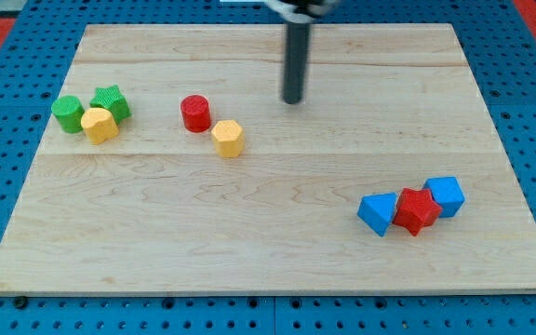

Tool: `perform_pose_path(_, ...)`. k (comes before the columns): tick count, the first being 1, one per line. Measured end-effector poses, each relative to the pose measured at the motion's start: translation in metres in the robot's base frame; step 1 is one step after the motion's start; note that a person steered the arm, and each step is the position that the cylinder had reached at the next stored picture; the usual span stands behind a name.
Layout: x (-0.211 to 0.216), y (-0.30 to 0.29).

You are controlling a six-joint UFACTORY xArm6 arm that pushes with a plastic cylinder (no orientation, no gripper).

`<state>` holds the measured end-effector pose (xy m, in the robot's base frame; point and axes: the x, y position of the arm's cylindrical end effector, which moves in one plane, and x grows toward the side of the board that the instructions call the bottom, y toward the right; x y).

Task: Move yellow hexagon and red circle near blue triangle

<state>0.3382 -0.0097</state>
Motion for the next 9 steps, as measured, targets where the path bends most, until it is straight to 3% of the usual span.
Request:
perform_pose_path(1,-0.021,-0.101)
perform_pose_path(2,0.014,-0.123)
perform_pose_path(7,0.085,-0.05)
perform_pose_path(8,0.099,0.001)
perform_pose_path(9,0.116,0.007)
